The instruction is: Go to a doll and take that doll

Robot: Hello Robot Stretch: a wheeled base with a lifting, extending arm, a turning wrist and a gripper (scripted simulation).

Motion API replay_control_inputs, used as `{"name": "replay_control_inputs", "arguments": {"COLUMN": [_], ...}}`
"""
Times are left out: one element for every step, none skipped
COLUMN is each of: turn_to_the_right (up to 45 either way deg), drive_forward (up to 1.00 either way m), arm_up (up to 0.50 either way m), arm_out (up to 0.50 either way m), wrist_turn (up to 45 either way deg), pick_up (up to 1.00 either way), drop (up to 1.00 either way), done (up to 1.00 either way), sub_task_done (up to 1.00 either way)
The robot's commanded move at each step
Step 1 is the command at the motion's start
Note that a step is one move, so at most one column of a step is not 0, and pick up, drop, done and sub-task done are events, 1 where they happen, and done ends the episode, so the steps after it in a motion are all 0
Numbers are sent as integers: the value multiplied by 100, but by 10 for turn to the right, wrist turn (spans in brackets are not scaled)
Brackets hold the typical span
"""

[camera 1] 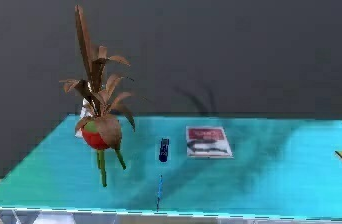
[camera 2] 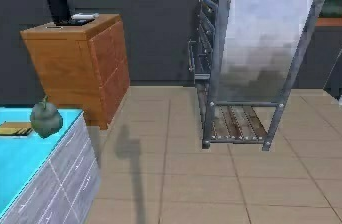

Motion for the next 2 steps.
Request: {"name": "replay_control_inputs", "arguments": {"turn_to_the_right": [-300,450], "drive_forward": [0,0], "arm_up": [0,0], "arm_out": [0,0], "wrist_turn": [0,0], "pick_up": [0,0], "drop": [0,0], "done": [0,0], "sub_task_done": [0,0]}}
